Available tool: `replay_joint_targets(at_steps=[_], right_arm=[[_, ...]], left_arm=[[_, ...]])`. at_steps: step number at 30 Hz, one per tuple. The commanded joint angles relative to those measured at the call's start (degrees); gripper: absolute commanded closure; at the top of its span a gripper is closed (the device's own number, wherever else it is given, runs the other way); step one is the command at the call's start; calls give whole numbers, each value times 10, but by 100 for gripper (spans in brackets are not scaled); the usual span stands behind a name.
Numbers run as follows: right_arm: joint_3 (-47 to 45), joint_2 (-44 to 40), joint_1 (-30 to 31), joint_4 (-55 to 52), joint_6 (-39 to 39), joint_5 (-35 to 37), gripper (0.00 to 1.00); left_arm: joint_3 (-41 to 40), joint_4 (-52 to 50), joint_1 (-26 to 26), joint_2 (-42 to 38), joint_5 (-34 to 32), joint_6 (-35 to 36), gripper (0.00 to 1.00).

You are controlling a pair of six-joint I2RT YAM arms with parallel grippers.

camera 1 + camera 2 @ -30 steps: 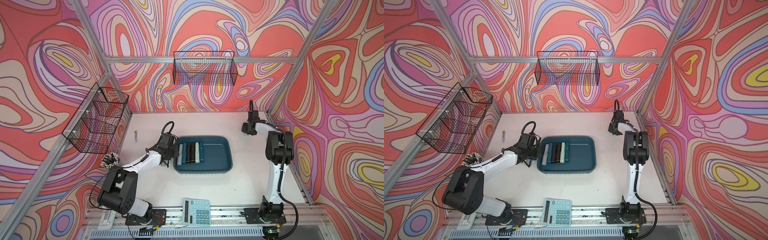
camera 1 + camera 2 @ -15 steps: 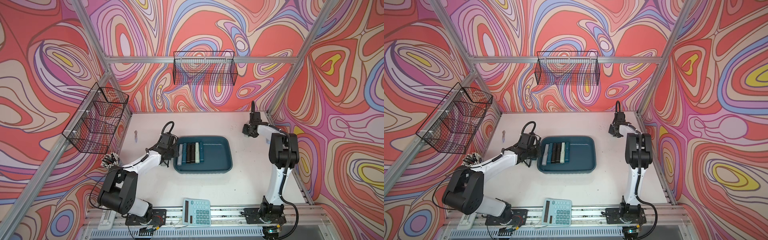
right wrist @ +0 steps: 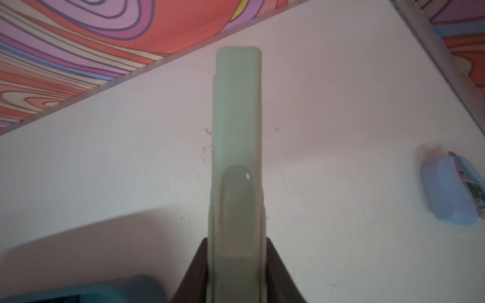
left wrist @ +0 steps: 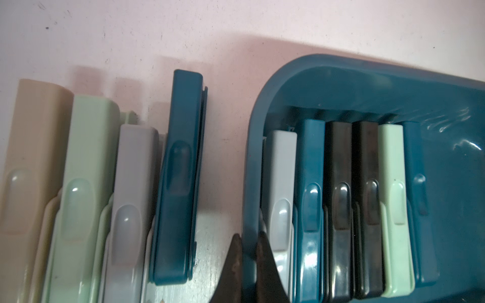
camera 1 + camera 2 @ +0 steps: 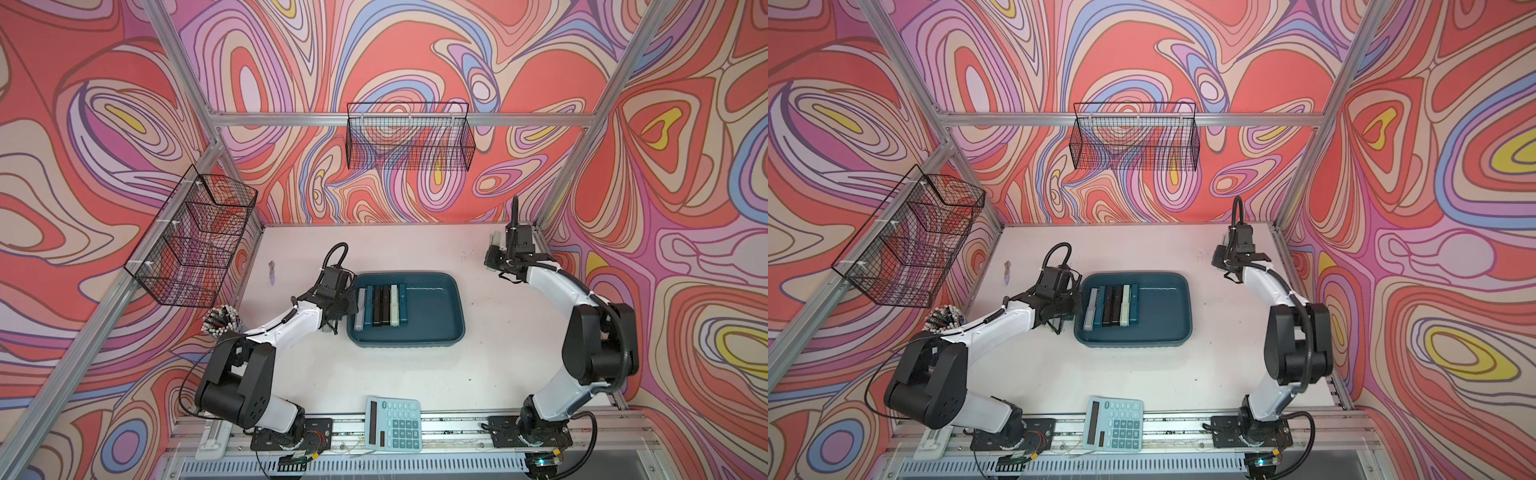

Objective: Put the pruning pliers into the storage box
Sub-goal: Pick up the pruning pliers from the center of the board, then place the pruning pliers in the storage box.

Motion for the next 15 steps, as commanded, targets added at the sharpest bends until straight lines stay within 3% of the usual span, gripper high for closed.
replay_joint_targets(at_steps=[1,7,15], right_arm=[[-32,-54,51,-7,24,11,80],[-86,-122,150,-11,63,32,80],[-131,-135,286,17,119,56,80]], left_arm=[[-1,11,-1,14,10,-5,95],[-2,7,-2,19,16,-1,95],[2,10,-3,20,18,-4,95]])
